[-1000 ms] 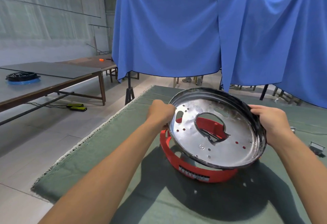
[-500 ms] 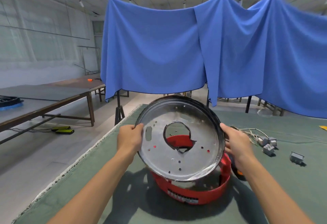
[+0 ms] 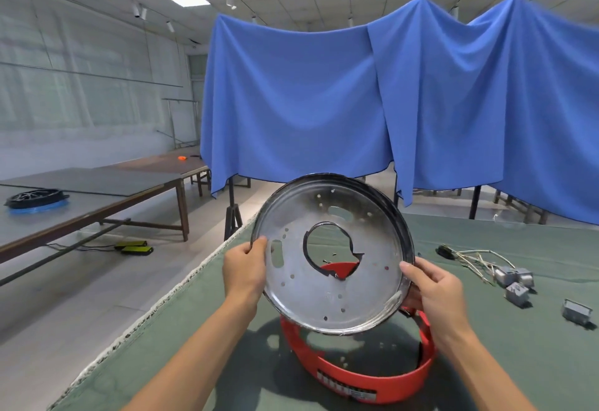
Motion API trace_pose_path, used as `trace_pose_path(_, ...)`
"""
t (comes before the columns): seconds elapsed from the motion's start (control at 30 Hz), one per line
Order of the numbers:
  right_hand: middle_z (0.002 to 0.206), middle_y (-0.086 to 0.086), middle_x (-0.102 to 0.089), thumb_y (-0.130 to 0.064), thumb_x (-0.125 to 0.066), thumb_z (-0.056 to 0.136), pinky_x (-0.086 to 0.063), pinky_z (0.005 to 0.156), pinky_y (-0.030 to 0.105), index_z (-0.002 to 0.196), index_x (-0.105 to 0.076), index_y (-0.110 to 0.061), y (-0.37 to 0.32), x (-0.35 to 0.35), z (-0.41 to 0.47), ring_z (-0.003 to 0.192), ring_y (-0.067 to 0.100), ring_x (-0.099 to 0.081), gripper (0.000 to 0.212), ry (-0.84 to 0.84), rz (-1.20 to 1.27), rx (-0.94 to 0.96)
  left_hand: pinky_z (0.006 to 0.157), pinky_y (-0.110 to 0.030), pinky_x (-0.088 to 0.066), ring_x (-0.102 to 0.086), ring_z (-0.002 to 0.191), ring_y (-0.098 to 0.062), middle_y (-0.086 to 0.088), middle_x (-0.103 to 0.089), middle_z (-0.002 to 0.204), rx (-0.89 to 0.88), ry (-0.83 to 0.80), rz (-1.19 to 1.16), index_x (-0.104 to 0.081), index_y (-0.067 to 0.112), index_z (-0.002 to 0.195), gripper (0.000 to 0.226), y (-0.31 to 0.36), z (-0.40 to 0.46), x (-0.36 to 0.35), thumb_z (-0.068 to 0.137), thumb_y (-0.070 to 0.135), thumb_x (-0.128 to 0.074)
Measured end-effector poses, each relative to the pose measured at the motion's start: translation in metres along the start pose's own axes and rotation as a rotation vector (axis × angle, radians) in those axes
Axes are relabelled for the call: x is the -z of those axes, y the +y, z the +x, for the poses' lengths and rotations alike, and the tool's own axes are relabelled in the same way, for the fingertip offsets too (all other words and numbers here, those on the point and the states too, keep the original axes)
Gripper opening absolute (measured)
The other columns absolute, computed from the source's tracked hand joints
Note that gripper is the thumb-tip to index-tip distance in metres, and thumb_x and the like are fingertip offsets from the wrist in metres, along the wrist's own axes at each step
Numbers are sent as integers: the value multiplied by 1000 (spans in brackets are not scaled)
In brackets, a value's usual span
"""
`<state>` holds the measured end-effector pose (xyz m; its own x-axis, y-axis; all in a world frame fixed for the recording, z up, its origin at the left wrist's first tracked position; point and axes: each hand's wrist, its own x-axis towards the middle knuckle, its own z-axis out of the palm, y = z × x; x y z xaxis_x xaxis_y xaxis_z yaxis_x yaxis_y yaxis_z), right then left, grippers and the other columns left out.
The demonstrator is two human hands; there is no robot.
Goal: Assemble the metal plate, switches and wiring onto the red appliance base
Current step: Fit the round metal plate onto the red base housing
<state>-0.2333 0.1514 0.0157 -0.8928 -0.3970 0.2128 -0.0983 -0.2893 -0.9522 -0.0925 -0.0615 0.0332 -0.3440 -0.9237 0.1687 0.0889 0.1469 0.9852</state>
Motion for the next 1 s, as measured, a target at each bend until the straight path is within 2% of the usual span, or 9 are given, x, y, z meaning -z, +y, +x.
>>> trace_pose_path(0.2,81,5,-76,-3,-61,89,-56,50,26,103,-68,-11,2,5,1,66,19,-71,18,44,27,77,56,-30,-28,-36,60,-20,-9,-40,62,-58,-44,1,-56,11,73,26,5,-4,-4,91,30,-56)
trace_pose_path(0.33,83,3,-76,-3,-62,88,-59,54,30,107,-67,-14,5,9,2,72,22,-73,22,49,18,79,64,-33,-35,-44,66,-22,-11,-52,73,-69,-70,-86,-62,10,80,32,8,-9,-6,94,37,-53)
trace_pose_path(0.4,83,2,-76,-3,-63,88,-59,55,29,109,-66,-12,8,11,2,71,20,-72,23,57,19,73,59,-29,-44,-54,59,-22,-16,-63,68,-82,-64,-121,-66,-1,75,48,8,-12,-7,94,40,-52)
trace_pose_path(0.43,84,3,-76,-3,-63,88,-59,55,29,110,-66,-12,9,12,1,71,20,-72,24,63,25,69,53,-24,-47,-59,54,-20,-11,-68,64,-83,-57,-134,-67,-4,72,53,7,-13,-8,94,42,-52)
trace_pose_path(0.57,90,11,-75,-8,-62,90,-57,53,31,111,-67,-7,11,17,0,75,28,-72,22,71,78,49,40,-16,-44,-56,39,-9,-2,-65,49,-29,-31,-141,-67,6,58,61,5,-17,-9,87,57,-51)
trace_pose_path(0.67,87,13,-75,-10,-61,90,-56,50,32,111,-67,-6,14,20,0,68,27,-72,22,75,98,37,46,-21,-46,-56,40,-11,-1,-63,47,31,-36,-134,-64,11,52,63,4,-18,-8,77,67,-50)
trace_pose_path(0.73,85,13,-75,-10,-61,90,-56,49,31,112,-66,-5,15,20,0,65,26,-71,23,61,97,24,55,-28,-48,-57,47,-19,-5,-64,51,59,-39,-137,-65,10,50,66,2,-18,-8,75,70,-49)
trace_pose_path(0.83,83,15,-75,-10,-59,91,-54,46,29,112,-66,-2,15,20,1,62,25,-70,24,46,98,17,60,-33,-47,-58,52,-22,-7,-65,58,113,-69,-163,-70,4,63,67,1,-17,-11,86,63,-49)
trace_pose_path(1.0,89,20,-73,-8,-58,91,-53,47,27,114,-65,3,16,22,1,66,27,-69,27,65,79,35,58,-31,-45,-55,49,-16,-7,-63,65,201,-224,-357,-70,10,84,45,5,-17,-12,93,48,-49)
